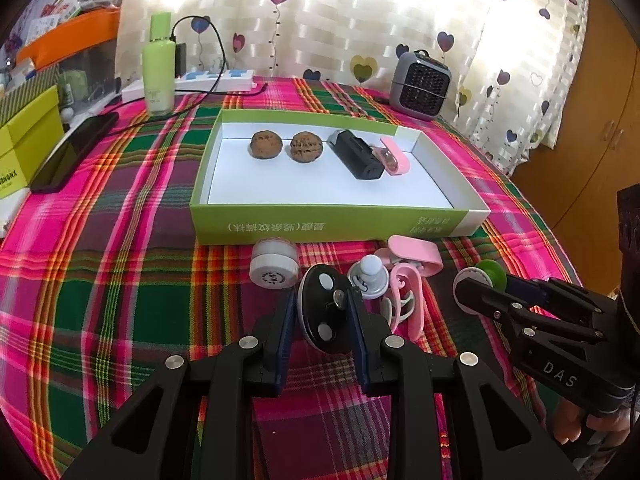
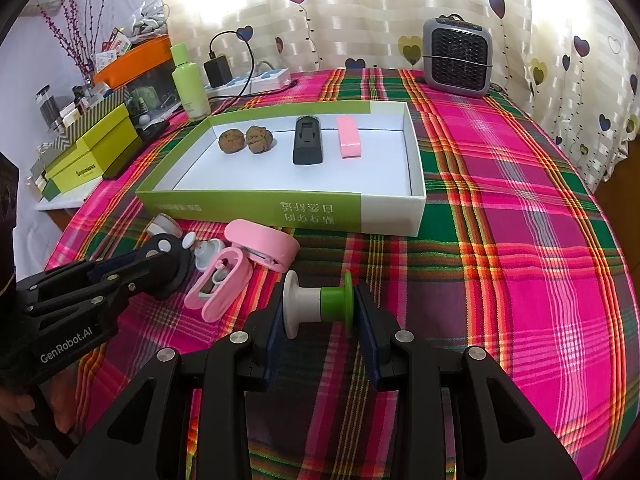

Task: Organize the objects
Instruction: 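Lift and carry the spool and black disc toward the white box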

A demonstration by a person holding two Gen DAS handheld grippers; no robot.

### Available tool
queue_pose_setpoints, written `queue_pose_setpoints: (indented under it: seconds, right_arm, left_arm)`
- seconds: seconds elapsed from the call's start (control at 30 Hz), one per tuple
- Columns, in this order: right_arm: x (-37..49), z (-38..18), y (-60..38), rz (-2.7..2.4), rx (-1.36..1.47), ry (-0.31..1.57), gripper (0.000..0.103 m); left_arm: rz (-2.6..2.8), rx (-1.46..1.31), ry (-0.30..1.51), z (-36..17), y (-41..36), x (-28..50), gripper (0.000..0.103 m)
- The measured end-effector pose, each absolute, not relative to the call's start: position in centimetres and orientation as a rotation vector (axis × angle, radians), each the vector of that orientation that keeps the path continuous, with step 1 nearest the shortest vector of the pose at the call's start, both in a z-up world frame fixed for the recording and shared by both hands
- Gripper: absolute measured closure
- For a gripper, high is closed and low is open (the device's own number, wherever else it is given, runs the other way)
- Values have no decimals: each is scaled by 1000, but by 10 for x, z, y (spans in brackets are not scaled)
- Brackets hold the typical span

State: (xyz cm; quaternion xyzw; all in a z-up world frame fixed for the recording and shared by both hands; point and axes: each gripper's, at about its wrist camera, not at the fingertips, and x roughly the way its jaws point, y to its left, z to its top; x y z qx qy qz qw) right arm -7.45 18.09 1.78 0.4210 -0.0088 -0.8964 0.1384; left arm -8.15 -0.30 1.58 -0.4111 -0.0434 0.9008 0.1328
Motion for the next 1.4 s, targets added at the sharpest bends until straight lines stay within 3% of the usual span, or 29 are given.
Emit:
queue_pose_setpoints:
  seconds: [1.4]
  right_arm:
    - [-75, 63, 157, -2597, 1069, -5, 69]
  left_arm:
    - [2686, -1068, -99, 61, -8, -76, 79]
